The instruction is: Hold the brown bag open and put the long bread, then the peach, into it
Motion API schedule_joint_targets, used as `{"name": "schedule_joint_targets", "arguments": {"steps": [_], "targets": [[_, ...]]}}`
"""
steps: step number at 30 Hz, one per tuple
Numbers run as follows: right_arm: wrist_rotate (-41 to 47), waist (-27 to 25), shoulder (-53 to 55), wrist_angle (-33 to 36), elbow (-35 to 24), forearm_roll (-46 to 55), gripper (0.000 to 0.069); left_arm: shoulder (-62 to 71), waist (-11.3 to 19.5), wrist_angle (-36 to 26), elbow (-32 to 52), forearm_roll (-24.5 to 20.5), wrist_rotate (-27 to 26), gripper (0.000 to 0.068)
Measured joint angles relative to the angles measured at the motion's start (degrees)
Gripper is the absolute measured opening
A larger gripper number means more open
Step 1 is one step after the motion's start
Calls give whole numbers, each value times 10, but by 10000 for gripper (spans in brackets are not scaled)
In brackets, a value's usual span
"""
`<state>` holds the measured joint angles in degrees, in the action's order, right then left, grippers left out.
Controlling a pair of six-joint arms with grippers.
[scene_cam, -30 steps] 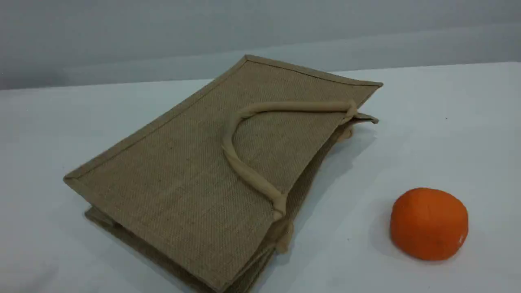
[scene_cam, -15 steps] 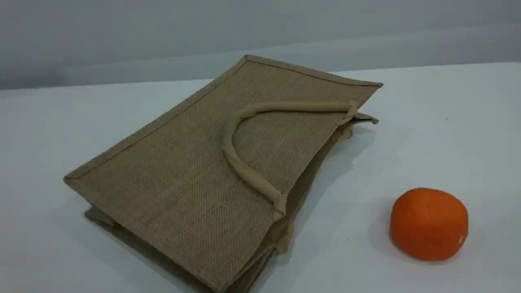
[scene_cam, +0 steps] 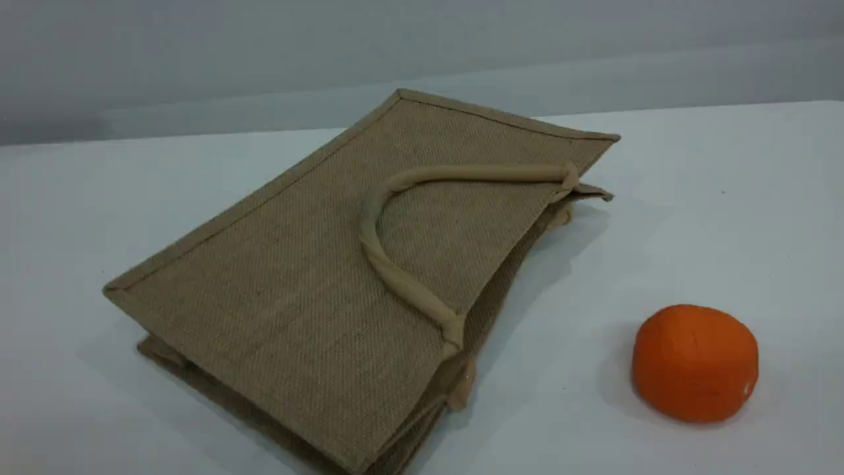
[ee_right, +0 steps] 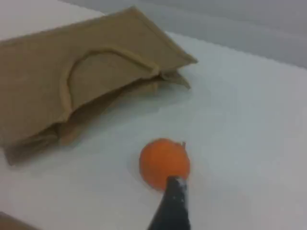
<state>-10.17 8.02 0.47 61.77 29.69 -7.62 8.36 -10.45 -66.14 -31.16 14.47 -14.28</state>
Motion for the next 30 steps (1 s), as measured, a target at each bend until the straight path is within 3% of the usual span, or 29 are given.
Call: {"name": "schedule_joint_targets", "arguments": {"steps": [11, 21, 30], "targets": [[2, 0, -5, -5, -6, -2, 584, 1, 0, 36, 21, -18, 20, 475], [2, 0, -5, -4, -6, -2, 584, 1, 0, 43, 22, -136, 128, 475], [2, 0, -5, -4, -5, -2, 584, 1, 0, 43, 22, -140, 133, 475]]}}
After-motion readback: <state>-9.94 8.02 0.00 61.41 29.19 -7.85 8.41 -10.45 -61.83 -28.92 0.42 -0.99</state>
